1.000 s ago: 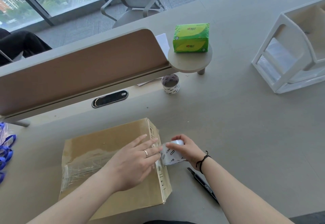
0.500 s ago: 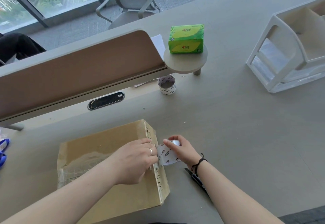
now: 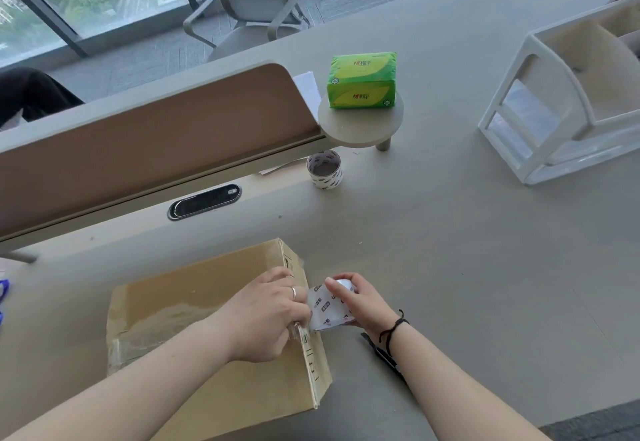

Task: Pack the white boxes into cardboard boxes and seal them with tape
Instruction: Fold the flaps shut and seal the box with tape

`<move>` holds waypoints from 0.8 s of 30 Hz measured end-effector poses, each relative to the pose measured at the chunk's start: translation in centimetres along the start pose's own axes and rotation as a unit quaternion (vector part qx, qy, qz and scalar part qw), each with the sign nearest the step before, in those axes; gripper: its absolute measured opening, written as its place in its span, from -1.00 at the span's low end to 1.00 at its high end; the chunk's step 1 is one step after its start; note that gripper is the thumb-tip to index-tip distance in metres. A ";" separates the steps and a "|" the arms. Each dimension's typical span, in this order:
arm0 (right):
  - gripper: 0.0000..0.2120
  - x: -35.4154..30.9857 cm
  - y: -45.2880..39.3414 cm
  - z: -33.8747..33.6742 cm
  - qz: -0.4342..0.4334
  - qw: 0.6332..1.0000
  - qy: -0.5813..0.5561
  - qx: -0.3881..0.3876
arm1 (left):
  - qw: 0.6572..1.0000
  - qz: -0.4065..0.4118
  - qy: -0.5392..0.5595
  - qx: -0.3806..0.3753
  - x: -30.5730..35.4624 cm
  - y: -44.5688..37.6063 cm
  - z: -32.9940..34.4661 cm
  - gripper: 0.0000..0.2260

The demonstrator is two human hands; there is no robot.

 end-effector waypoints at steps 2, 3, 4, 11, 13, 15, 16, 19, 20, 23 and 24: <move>-0.55 0.2 0.1 -0.1 0.003 1.000 -0.006 0.003 | 1.000 -0.002 0.008 -0.001 0.0 -0.1 0.0 -0.73; -0.55 0.3 0.1 -0.1 0.004 1.000 -0.007 0.004 | 1.000 -0.001 0.003 0.000 0.1 -0.1 0.0 -0.73; -0.54 0.5 0.1 -0.1 0.005 1.000 -0.009 0.005 | 1.000 0.001 -0.008 0.001 0.1 -0.1 0.0 -0.74; -0.52 0.5 0.1 -0.3 0.007 1.000 -0.012 0.001 | 0.998 -0.004 -0.064 0.025 -0.5 0.2 -0.7 -0.79; -0.52 0.4 0.1 -0.2 0.007 1.000 -0.010 0.001 | 0.996 -0.019 -0.080 0.034 -0.6 0.3 -0.8 -0.76; -0.51 0.3 0.2 -0.2 0.006 1.000 -0.008 0.002 | 0.995 -0.037 -0.087 0.040 -0.8 0.6 -0.7 -0.72; -0.52 0.3 0.3 -0.2 0.005 1.000 -0.009 0.004 | 0.994 -0.047 -0.087 0.041 -1.0 0.7 -0.7 -0.71; -0.53 0.3 0.6 -0.3 0.008 1.000 -0.017 0.009 | 0.992 -0.073 -0.089 0.047 -1.4 1.0 -0.9 -0.67; -0.52 0.3 0.7 -0.3 0.009 1.000 -0.019 0.008 | 0.991 -0.084 -0.090 0.049 -1.5 1.0 -0.9 -0.65; -0.54 0.0 1.3 -0.1 0.012 1.000 -0.010 0.005 | 0.990 -0.102 -0.093 0.034 -1.9 1.0 -0.9 -0.60; -0.56 -0.1 1.5 -0.1 0.011 1.000 -0.006 0.005 | 0.990 -0.103 -0.097 0.024 -1.9 0.9 -0.8 -0.60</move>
Point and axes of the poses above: each hand's wrist, its own y-axis away from the middle knuckle, its own z-axis out of the palm, x = y × z, the point moved 9 cm from there along -y, towards the middle knuckle, and after that the axes turned 10 degrees about -z, right-handed, at the moved point
